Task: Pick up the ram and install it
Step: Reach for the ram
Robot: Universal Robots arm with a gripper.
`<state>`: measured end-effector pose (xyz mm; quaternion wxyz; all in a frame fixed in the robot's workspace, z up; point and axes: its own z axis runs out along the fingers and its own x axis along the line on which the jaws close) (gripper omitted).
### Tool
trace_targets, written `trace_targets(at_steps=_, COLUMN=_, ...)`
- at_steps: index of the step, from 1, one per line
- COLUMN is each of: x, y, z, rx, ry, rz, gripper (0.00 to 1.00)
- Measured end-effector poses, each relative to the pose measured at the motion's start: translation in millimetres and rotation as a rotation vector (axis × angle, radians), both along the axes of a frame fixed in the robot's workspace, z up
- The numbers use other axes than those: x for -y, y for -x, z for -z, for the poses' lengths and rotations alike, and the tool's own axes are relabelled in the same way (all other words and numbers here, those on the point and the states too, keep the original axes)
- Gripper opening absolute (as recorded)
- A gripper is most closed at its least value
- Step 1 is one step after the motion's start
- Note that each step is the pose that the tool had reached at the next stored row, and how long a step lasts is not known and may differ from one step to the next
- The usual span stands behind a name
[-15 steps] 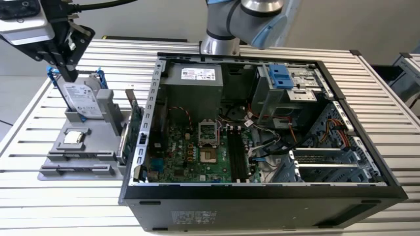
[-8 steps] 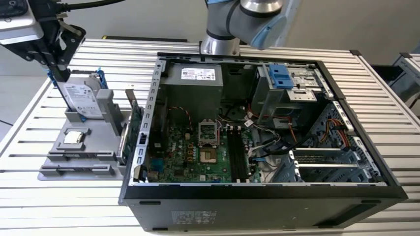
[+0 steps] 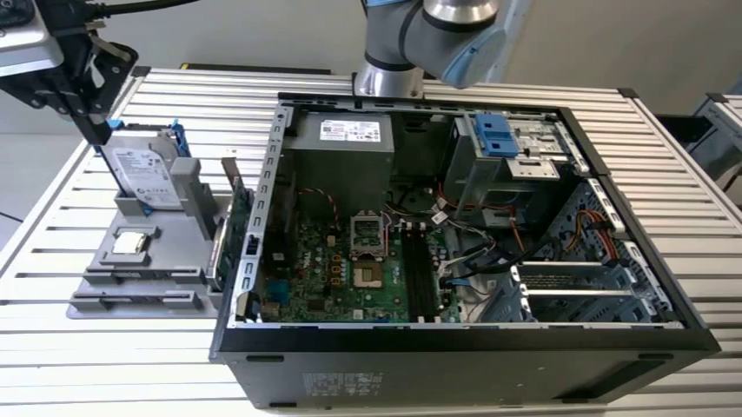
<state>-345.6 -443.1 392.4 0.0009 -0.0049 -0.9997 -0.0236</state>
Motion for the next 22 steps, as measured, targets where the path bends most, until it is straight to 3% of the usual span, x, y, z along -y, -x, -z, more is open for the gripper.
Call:
trace_targets(at_steps=7, x=0.0, y=8.6, z=0.1, rx=0.0001, ry=0.0000, rz=-0.039, gripper=0.00)
trace_targets(at_steps=14, x=0.4, y=9.3, z=0.0, rx=0.0000, ry=0.0000, rz=-0.039, gripper=0.00)
trace_targets(at_steps=22, x=9.5, y=9.1, z=0.0, rx=0.0000, ry=0.0000, rz=-0.039, gripper=0.00)
